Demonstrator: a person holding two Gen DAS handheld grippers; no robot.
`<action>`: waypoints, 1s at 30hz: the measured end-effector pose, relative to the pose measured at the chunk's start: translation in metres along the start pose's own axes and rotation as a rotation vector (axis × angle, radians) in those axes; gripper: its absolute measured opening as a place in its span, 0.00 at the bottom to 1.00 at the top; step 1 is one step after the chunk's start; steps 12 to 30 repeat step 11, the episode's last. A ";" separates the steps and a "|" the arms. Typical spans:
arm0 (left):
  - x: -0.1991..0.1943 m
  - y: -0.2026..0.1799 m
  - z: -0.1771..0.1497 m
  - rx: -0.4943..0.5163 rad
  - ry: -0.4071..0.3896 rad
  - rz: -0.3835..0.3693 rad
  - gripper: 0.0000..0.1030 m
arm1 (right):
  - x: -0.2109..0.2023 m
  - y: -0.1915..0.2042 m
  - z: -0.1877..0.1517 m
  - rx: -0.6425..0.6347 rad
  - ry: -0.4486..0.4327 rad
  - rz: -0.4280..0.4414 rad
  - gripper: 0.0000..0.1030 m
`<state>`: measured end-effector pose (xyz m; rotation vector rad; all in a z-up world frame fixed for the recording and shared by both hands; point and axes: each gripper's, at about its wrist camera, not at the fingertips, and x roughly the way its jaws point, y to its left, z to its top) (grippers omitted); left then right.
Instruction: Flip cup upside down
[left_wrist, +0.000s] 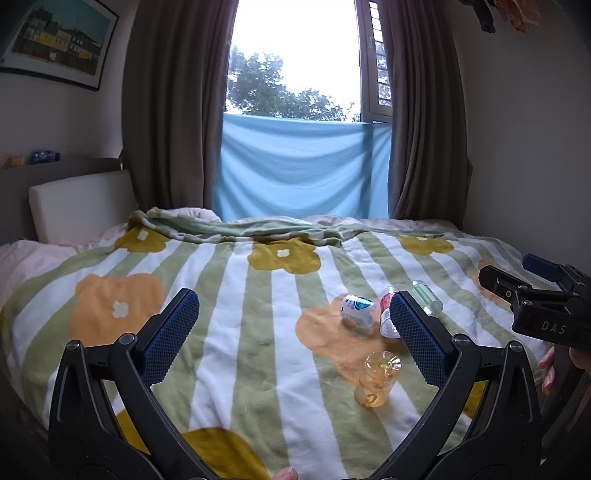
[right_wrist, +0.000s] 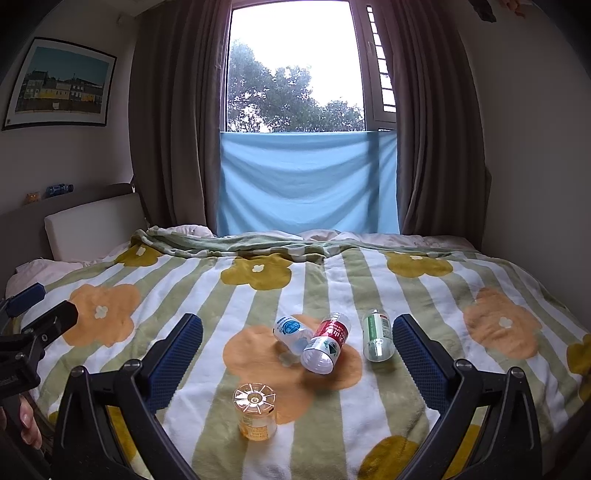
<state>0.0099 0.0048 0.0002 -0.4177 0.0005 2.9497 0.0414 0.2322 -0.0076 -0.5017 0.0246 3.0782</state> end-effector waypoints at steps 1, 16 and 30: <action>0.000 0.000 0.001 0.003 -0.004 0.008 1.00 | 0.001 0.000 -0.001 -0.001 0.001 0.000 1.00; 0.000 0.000 0.002 0.032 -0.045 0.039 1.00 | 0.006 0.002 0.001 -0.002 0.009 0.002 1.00; 0.000 0.000 0.002 0.032 -0.045 0.039 1.00 | 0.006 0.002 0.001 -0.002 0.009 0.002 1.00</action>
